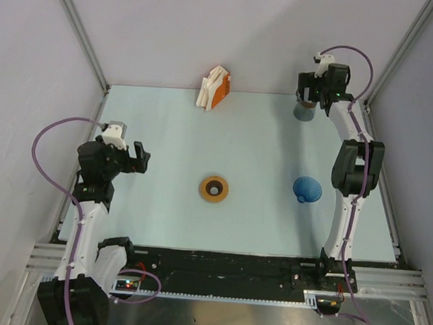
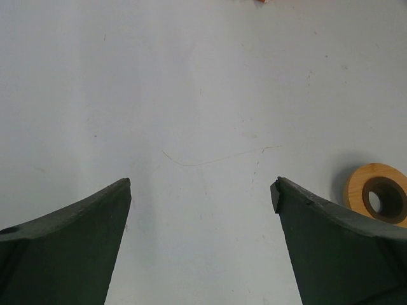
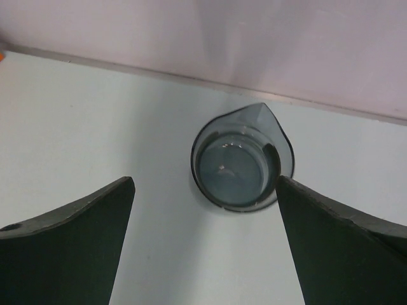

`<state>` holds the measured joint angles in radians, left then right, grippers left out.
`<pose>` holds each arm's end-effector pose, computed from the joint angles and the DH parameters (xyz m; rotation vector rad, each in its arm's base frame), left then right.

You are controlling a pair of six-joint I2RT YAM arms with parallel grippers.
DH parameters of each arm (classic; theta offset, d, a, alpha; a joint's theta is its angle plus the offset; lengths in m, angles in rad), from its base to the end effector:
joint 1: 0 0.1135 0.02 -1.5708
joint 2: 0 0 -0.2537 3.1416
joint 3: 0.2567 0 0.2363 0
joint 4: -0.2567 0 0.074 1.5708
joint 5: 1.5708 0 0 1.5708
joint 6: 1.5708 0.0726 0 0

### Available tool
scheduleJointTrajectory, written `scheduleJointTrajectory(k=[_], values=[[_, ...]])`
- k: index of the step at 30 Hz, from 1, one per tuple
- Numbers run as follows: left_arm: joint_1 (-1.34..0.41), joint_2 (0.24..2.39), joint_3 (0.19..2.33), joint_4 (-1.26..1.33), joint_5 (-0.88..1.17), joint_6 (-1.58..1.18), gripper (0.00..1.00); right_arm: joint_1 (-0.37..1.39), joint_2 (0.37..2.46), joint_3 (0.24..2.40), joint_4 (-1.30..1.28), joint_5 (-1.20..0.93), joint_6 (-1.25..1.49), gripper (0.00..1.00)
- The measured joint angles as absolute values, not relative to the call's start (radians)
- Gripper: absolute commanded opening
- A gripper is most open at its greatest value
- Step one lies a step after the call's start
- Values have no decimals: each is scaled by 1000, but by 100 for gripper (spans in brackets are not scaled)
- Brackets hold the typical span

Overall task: Place the coffee filter in the dripper
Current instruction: Move the coffee server to the center of the board.

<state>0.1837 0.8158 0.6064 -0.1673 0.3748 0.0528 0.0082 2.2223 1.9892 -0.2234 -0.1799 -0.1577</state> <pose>0.2151 0.0129 0.2574 0.1208 1.9218 -0.2065 0.5405 0.0174 0.2567 -0.2801 2.0010 0.0876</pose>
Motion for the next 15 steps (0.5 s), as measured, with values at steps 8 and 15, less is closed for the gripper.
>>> scheduleJointTrajectory(k=[8, 15], values=[[184, 823, 619, -164, 381, 53, 98, 31, 2299, 2035, -230, -94, -157, 99], [184, 826, 619, -163, 381, 57, 98, 22, 2299, 1976, -159, -68, -154, 99]])
